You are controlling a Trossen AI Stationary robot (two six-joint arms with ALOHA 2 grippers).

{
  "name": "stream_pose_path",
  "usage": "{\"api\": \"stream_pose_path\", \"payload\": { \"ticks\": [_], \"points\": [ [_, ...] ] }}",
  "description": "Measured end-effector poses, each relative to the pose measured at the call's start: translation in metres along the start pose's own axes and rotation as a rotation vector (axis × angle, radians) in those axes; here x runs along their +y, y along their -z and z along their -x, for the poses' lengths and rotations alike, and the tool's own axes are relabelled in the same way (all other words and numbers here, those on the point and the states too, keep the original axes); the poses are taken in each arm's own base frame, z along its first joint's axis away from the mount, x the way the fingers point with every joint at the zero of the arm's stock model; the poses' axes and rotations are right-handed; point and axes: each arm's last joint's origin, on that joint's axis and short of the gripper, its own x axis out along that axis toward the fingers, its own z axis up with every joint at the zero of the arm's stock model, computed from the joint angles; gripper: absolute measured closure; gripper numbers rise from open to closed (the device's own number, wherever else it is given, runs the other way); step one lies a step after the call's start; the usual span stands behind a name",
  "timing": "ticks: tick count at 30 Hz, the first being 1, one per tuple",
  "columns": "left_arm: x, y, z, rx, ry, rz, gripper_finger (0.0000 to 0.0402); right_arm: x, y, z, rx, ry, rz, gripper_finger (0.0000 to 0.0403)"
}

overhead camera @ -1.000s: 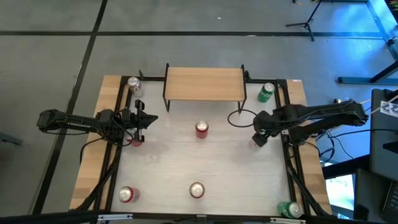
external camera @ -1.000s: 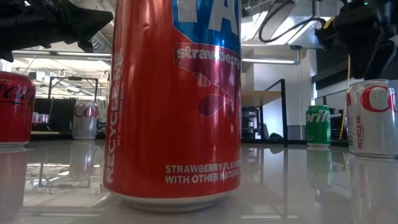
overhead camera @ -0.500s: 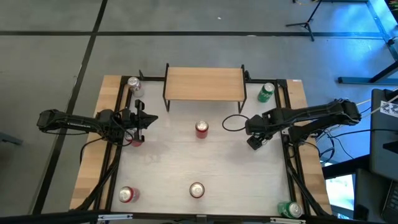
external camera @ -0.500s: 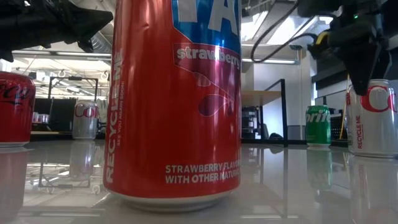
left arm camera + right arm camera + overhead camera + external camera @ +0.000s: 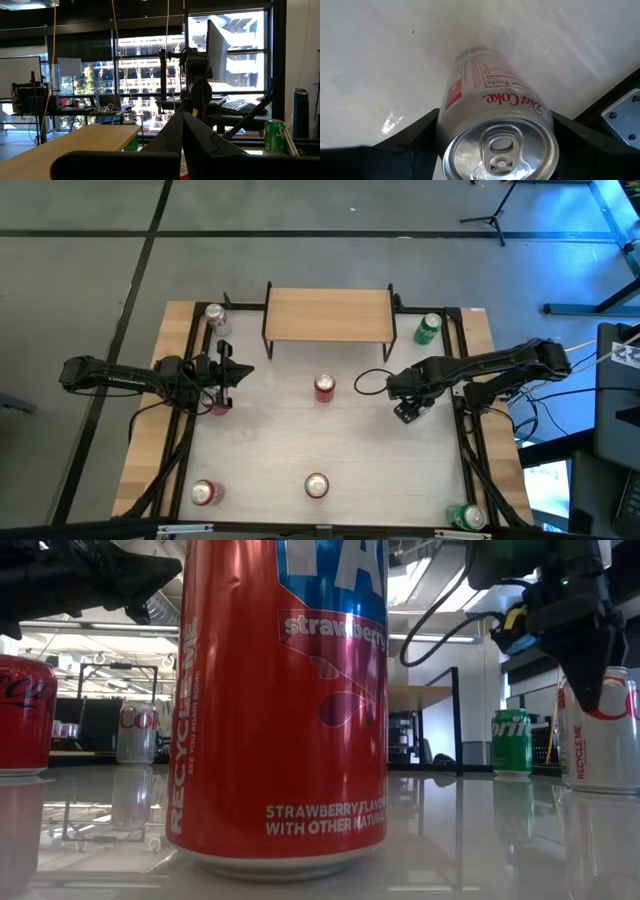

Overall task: Place canned beverage on shelf
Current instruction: Put the right white soda can on the shelf

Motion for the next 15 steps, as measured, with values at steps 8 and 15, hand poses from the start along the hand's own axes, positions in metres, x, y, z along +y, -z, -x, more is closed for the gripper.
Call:
{"api": "stream_pose_path", "payload": {
  "ticks": [8,15],
  "points": [
    [0.0,0.0,0.0,0.0,0.0,0.0,0.0399,0.001,0.0,0.003,0.003,-0.007,0.075,0.011],
    [0.0,0.0,0.0,0.0,0.0,0.0,0.0399,0.008,-0.004,0.022,-0.051,-0.055,0.121,0.0113]
  ]
}}
